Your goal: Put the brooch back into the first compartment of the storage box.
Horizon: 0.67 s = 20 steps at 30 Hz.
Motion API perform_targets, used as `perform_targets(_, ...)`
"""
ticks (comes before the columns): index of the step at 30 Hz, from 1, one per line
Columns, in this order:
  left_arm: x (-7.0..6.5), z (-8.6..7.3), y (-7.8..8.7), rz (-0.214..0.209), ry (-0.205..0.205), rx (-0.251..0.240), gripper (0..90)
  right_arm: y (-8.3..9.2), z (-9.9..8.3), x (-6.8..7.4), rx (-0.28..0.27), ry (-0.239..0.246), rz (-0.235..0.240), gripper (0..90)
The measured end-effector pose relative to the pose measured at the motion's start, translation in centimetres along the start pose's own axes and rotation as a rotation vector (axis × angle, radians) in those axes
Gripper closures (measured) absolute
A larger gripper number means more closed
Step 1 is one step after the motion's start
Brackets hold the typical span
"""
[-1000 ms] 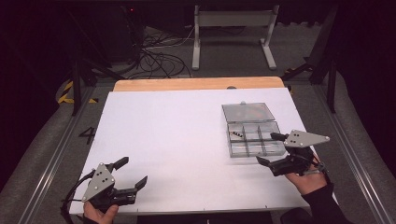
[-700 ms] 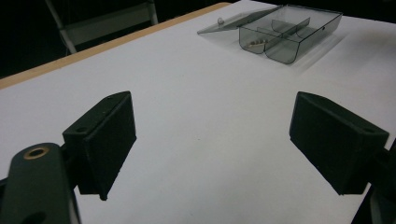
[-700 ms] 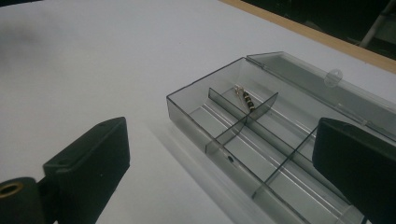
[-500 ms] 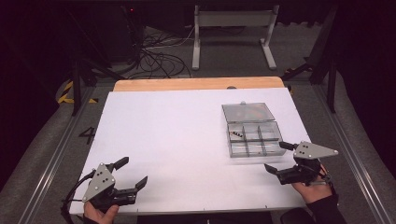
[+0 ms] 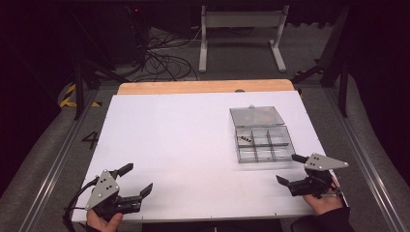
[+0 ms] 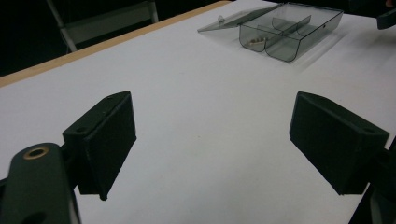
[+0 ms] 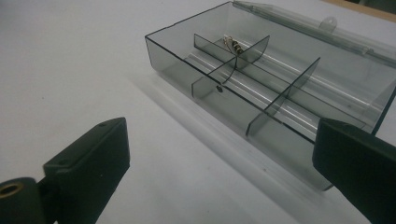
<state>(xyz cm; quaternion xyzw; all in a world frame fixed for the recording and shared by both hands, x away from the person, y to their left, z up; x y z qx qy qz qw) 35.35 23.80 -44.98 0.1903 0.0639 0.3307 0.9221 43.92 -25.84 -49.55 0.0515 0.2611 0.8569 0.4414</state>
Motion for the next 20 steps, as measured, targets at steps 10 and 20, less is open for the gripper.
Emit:
perform_targets(10,0.07,-0.1,-0.28,0.005,-0.008,0.011,15.6,-0.32,-0.26,-0.35,0.012,-0.017,-0.018,4.6)
perform_targets(20,0.15,-0.32,-0.32,-0.002,0.013,0.002,15.4,-0.31,-0.07,-0.07,-0.003,0.017,-0.021,4.6)
Point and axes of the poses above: each handheld gripper's, and its own axes: y roughly backward along the jaws, z roughly out of its top, x roughly to its left, the point moved 5 cm from there along -y, roughly forward along the jaws, and after that the axes turned 12 degrees about -z, right-handed, at the moved point
